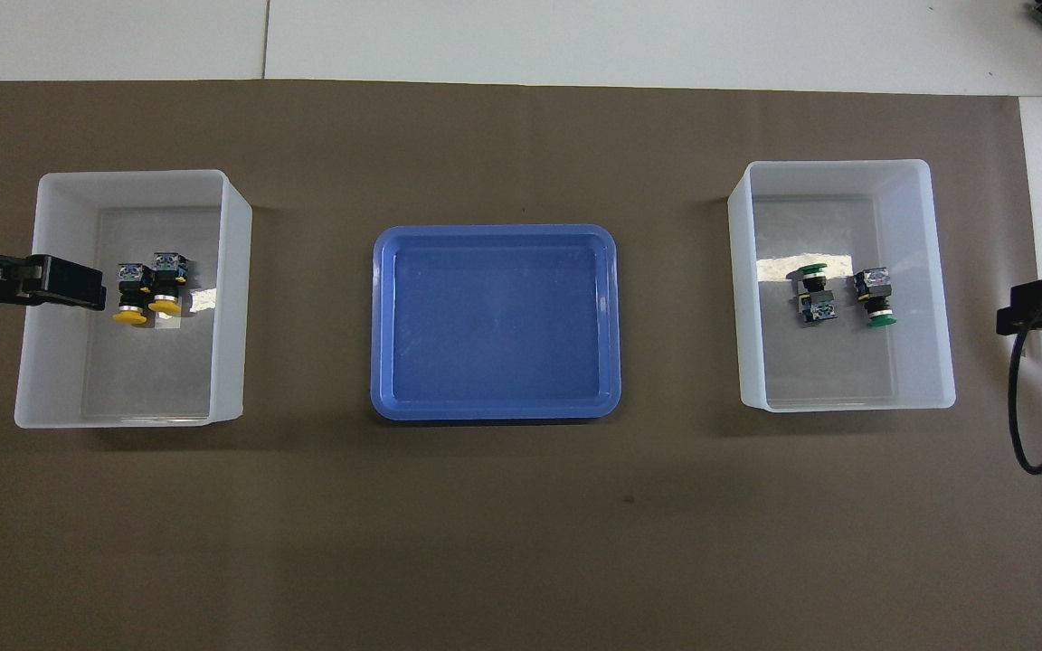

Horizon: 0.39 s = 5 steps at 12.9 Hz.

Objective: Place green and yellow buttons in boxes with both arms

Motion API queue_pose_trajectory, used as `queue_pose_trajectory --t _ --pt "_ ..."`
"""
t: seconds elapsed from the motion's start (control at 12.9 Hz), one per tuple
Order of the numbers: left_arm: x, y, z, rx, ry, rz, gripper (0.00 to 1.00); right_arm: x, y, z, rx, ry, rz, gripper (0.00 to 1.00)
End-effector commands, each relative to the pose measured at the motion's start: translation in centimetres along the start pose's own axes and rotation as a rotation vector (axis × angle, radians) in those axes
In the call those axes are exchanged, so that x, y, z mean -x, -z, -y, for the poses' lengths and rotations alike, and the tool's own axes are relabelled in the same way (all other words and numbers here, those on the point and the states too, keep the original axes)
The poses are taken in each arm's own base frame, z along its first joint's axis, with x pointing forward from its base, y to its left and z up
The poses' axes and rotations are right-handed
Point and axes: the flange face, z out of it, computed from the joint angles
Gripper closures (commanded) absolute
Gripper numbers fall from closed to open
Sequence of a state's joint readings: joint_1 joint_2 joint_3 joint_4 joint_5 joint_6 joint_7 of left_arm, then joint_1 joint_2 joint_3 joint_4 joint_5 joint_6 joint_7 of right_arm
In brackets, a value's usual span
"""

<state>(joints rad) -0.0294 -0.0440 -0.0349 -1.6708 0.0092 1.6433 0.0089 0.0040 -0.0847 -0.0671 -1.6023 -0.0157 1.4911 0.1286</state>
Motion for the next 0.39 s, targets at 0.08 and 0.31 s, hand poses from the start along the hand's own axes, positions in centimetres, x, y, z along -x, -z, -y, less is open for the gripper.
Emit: queue_pose_trajectory --t 0.08,0.31 --pt "1.17 0.27 0.19 0.015 -0.011 0.006 0.00 0.80 -0.06 -0.36 0.012 0.018 -0.011 0.00" --pt "1.12 0.31 0.21 0.014 -0.010 0.001 0.00 0.80 0.01 -0.38 0.014 0.019 -0.013 0.00"
